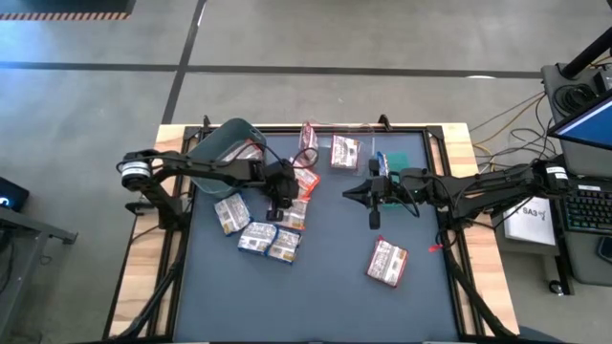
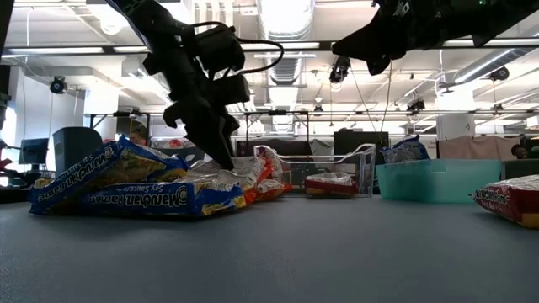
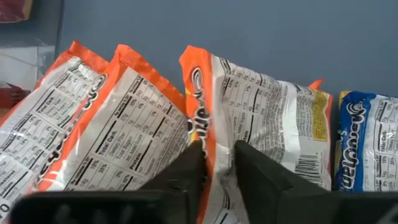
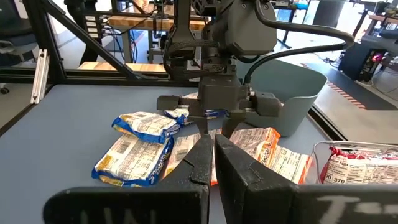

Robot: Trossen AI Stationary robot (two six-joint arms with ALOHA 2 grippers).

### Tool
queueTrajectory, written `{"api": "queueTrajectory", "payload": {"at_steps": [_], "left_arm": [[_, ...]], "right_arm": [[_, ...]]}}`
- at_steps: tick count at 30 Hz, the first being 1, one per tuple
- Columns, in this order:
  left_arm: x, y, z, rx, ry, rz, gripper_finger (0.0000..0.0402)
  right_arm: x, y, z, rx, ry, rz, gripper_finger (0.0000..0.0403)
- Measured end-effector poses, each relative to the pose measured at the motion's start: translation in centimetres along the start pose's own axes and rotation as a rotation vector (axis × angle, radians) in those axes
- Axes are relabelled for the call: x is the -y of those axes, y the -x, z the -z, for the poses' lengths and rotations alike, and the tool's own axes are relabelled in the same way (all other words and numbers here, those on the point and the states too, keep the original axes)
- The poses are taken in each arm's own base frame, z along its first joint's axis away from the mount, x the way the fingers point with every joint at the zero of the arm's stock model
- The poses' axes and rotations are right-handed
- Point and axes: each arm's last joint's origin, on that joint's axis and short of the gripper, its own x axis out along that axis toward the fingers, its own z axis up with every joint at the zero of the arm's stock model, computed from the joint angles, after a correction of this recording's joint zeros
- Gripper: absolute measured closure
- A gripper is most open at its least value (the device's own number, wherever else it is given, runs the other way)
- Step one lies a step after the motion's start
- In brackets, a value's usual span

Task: Sort Maruchan noodles
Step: Put the orange noodle pack into the gray bin

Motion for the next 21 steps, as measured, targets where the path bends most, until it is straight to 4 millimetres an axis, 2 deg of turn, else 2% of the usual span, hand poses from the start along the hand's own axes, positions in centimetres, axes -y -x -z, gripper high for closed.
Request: {"api": "queueTrajectory", "payload": {"at_steps": [7, 13, 21], "left_arm": [[0.1, 0.6, 0.1, -0.008, 0.02, 0.002, 0.0396], [0.4, 2.5, -0.3, 0.036, 0.036, -0.01, 0.0401], [1.8, 5.2, -1.2, 0.12, 0.01, -0.007, 0.04]], "right_arm": [[0.0, 0.0, 0.0, 0.0, -0.002, 0.0, 0.0394], [0.0, 0.0, 0.0, 0.0, 0.002, 0.0, 0.0394], [0.0, 0.0, 0.0, -0.001, -0.005, 0.0, 0.0394]]}}
